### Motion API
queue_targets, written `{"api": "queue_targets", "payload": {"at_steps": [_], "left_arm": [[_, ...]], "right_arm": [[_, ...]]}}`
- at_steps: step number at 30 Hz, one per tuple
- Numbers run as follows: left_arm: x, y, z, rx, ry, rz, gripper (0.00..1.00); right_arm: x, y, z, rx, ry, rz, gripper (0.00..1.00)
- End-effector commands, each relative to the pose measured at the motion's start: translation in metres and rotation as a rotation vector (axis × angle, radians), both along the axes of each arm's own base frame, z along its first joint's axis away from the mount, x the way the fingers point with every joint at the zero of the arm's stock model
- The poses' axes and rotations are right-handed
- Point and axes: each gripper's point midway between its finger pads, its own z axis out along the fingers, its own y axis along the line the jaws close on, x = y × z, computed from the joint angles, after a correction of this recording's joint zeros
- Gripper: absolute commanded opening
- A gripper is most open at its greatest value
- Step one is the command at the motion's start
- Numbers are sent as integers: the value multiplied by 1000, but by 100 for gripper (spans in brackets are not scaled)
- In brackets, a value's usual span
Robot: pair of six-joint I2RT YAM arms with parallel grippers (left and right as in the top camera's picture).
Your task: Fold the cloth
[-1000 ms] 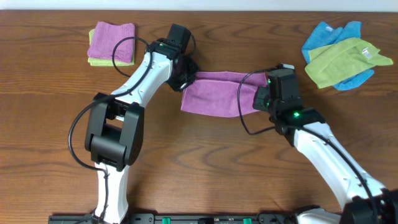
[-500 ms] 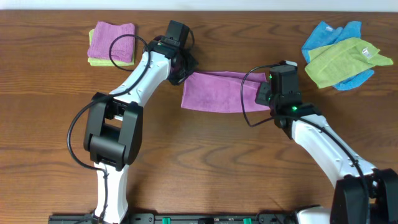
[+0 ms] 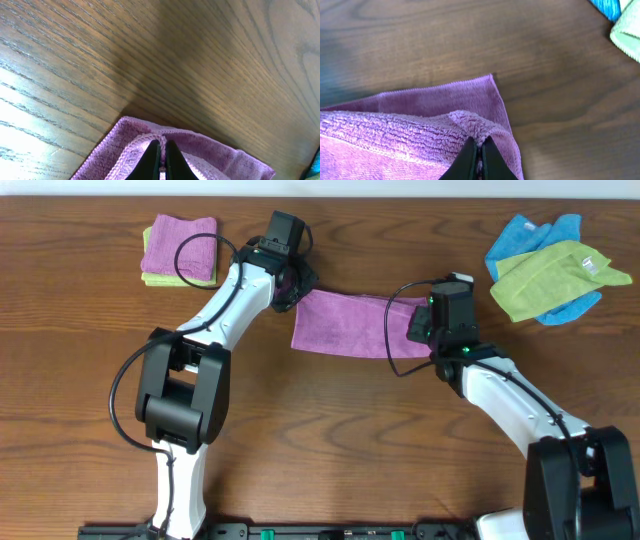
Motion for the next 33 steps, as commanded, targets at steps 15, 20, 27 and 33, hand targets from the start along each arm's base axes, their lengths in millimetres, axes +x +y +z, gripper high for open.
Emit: {"api": "queue_targets", "payload": {"at_steps": [15,20,27,33], "left_arm": [[14,-5,-25,68,-46,-47,6],[16,1,-28,107,-53,-41,6],[16,3,-28,120,-57,-38,6],[13,0,-29,113,-50,-69,62]], "right_arm": [[20,-26,-18,-26,-14,-61,5],[23,-26,-35,-29,5,-62,5],[26,-26,-42,-28,2,-63,12],[26,-24,-43,-23,4,-56,99]]}}
